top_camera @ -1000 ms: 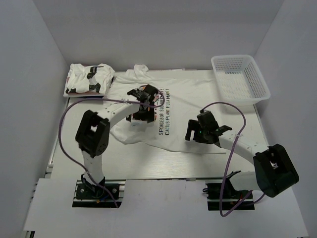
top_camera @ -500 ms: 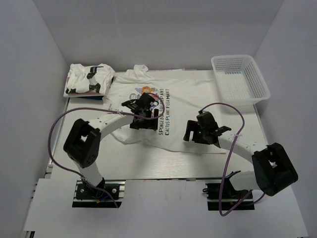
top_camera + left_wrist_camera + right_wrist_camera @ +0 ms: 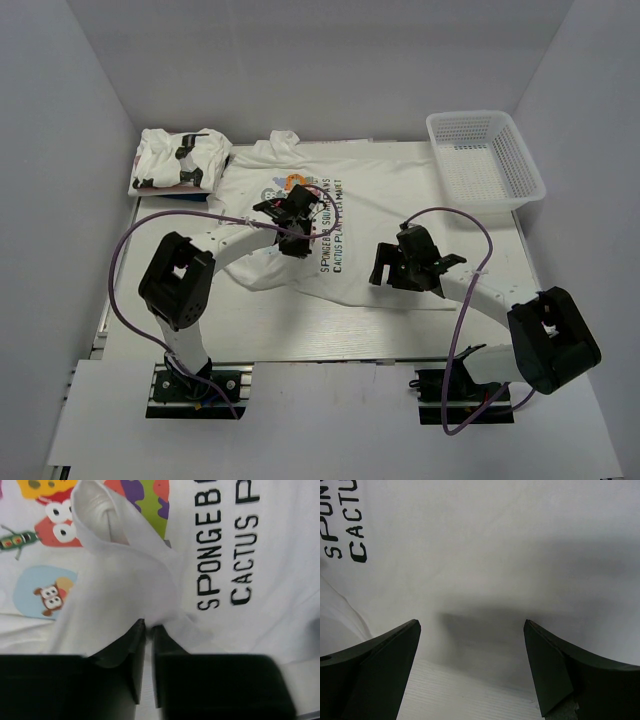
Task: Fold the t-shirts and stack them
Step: Grap the side of the flattened tshirt closest away from the robot with both arms
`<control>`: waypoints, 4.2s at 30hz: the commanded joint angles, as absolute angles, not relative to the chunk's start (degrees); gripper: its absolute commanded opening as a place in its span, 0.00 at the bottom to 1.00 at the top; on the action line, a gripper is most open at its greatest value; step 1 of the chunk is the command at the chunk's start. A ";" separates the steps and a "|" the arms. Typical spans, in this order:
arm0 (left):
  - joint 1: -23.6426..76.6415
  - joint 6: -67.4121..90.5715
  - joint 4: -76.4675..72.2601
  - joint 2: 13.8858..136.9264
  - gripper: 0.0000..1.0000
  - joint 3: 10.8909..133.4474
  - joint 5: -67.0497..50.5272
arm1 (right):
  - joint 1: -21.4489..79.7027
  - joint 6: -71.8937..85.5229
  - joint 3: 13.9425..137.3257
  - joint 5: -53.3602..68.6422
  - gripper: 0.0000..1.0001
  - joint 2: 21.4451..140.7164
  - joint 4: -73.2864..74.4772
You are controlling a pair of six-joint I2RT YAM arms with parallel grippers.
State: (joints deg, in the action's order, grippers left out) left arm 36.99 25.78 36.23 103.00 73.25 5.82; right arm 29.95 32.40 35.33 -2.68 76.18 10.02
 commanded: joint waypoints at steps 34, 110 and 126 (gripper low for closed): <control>38.41 60.29 72.79 55.01 1.00 50.01 -4.34 | 29.62 32.34 35.51 -3.87 0.88 77.79 9.06; 48.43 53.61 55.99 72.70 0.00 35.77 -9.49 | 8.70 42.72 26.54 -6.41 0.71 59.68 28.74; 46.76 50.71 38.50 63.80 0.00 44.54 -9.59 | 9.40 40.96 27.50 -7.29 0.00 58.37 22.23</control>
State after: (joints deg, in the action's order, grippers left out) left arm 46.98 51.66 46.70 63.02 41.10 -9.13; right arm 9.13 41.58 25.61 -7.31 60.05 24.32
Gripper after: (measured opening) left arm 0.034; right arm 0.016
